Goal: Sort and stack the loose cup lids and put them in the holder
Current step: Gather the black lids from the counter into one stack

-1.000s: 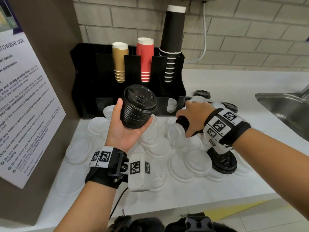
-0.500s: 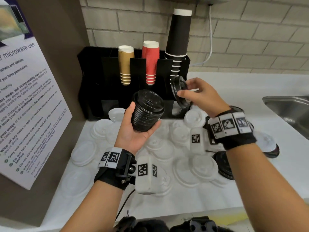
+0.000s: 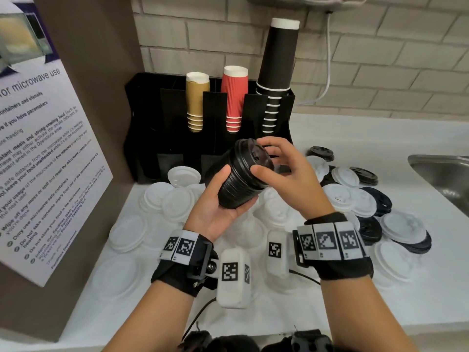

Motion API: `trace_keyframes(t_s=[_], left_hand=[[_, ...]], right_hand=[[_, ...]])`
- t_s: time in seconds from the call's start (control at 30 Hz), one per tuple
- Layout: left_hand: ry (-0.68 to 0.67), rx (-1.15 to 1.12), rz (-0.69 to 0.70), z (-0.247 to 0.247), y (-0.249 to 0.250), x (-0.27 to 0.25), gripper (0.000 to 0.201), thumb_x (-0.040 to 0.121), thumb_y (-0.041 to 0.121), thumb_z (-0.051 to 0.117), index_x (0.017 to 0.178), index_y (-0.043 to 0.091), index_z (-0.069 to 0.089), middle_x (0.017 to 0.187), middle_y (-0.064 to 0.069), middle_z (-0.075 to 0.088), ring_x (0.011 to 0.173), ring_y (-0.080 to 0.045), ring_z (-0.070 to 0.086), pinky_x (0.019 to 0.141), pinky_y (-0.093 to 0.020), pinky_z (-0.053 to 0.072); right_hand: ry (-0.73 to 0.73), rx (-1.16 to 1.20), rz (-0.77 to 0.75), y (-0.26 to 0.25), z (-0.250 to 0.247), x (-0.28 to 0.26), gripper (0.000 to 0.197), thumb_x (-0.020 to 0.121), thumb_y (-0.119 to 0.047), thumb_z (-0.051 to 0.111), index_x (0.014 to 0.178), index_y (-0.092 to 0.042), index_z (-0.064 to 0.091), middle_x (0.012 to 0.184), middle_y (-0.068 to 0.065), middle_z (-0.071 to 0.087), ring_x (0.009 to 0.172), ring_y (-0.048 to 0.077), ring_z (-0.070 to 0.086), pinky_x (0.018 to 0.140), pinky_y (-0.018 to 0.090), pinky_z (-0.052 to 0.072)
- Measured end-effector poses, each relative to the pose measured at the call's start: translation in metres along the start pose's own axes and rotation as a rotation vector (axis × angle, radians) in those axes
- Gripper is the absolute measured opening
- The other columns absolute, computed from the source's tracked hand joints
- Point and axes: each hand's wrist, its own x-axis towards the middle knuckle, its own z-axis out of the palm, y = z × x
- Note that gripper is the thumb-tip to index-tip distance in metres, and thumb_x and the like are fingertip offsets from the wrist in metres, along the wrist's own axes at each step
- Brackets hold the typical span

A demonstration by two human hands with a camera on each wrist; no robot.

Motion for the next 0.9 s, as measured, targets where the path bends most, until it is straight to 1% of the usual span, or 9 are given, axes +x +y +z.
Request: trace_keyframes(t_s=[0.07, 0.17, 0.33, 0.43, 0.6, 0.7, 0.8, 0.87, 0.9], left_hand=[[-0.029, 0.009, -0.023, 0.001, 0.000, 0.000, 0.039, 0.069, 0.040, 0.074, 0.100, 0.017, 0.078, 0.114, -0.013, 0.071, 0.107, -0.026, 0.068, 0.083, -0.037, 0.058], [-0.036, -0.009, -0.016, 0.002, -0.001, 0.000, 0.048, 0.070, 0.039, 0.074, 0.111, 0.014, 0.071, 0.116, -0.014, 0.070, 0.108, -0.027, 0.068, 0.083, -0.038, 0.058], [-0.029, -0.054, 0.013, 0.006, -0.002, 0.001, 0.044, 0.071, 0.040, 0.075, 0.107, 0.014, 0.075, 0.116, -0.015, 0.070, 0.108, -0.027, 0.068, 0.086, -0.040, 0.057], [-0.013, -0.064, 0.011, 0.006, -0.005, 0.002, 0.054, 0.071, 0.041, 0.075, 0.116, 0.012, 0.067, 0.117, -0.016, 0.069, 0.108, -0.028, 0.067, 0.086, -0.041, 0.057], [-0.024, -0.056, -0.002, 0.008, -0.008, 0.001, 0.038, 0.071, 0.043, 0.074, 0.099, 0.017, 0.078, 0.111, -0.013, 0.072, 0.105, -0.026, 0.069, 0.085, -0.039, 0.057], [-0.007, -0.068, 0.000, 0.011, -0.007, 0.000, 0.042, 0.074, 0.045, 0.070, 0.103, 0.016, 0.077, 0.113, -0.013, 0.071, 0.106, -0.026, 0.068, 0.085, -0.039, 0.057], [0.021, -0.116, 0.013, 0.012, -0.002, 0.000, 0.054, 0.080, 0.047, 0.063, 0.121, 0.012, 0.065, 0.126, -0.015, 0.065, 0.115, -0.028, 0.063, 0.087, -0.039, 0.056], [0.042, -0.156, 0.014, 0.012, 0.003, 0.001, 0.058, 0.080, 0.047, 0.061, 0.126, 0.011, 0.060, 0.131, -0.017, 0.061, 0.118, -0.029, 0.061, 0.086, -0.041, 0.057], [0.056, -0.181, 0.014, 0.012, 0.005, 0.001, 0.060, 0.079, 0.046, 0.061, 0.127, 0.011, 0.059, 0.131, -0.017, 0.061, 0.118, -0.030, 0.062, 0.084, -0.042, 0.057]], right_hand=[[-0.018, 0.008, 0.013, -0.001, -0.003, 0.001, 0.036, 0.082, -0.013, 0.070, 0.114, -0.027, 0.062, 0.107, -0.011, 0.064, 0.102, 0.009, 0.059, 0.082, 0.016, 0.046], [-0.045, -0.006, 0.006, -0.002, -0.004, 0.002, 0.037, 0.081, -0.010, 0.070, 0.113, -0.028, 0.063, 0.108, -0.010, 0.064, 0.100, 0.009, 0.059, 0.078, 0.012, 0.046], [-0.041, -0.053, -0.011, -0.003, -0.004, 0.002, 0.043, 0.078, -0.015, 0.074, 0.117, -0.028, 0.061, 0.116, -0.001, 0.061, 0.103, 0.017, 0.058, 0.088, 0.030, 0.050], [-0.039, -0.083, -0.010, -0.003, -0.004, 0.001, 0.044, 0.077, -0.019, 0.075, 0.117, -0.029, 0.060, 0.118, 0.001, 0.059, 0.105, 0.019, 0.057, 0.088, 0.033, 0.050], [-0.086, -0.132, -0.001, -0.007, -0.008, 0.003, 0.042, 0.079, -0.021, 0.075, 0.118, -0.028, 0.062, 0.115, -0.001, 0.058, 0.105, 0.015, 0.055, 0.097, 0.042, 0.047], [-0.134, -0.154, -0.026, -0.010, -0.012, 0.006, 0.048, 0.077, -0.027, 0.077, 0.121, -0.032, 0.058, 0.113, -0.012, 0.053, 0.108, 0.005, 0.050, 0.098, 0.030, 0.046], [-0.147, -0.182, 0.014, -0.013, -0.033, 0.012, 0.047, 0.079, -0.036, 0.074, 0.121, -0.037, 0.054, 0.114, -0.017, 0.050, 0.106, -0.004, 0.048, 0.082, 0.006, 0.042], [-0.248, -0.295, 0.007, -0.014, -0.050, 0.013, 0.032, 0.081, -0.033, 0.073, 0.109, -0.029, 0.060, 0.109, -0.013, 0.057, 0.098, 0.002, 0.054, 0.074, 0.007, 0.041], [-0.374, -0.405, -0.003, -0.013, -0.056, 0.012, 0.028, 0.080, -0.032, 0.075, 0.104, -0.026, 0.062, 0.105, -0.011, 0.060, 0.095, 0.006, 0.056, 0.072, 0.010, 0.041]])
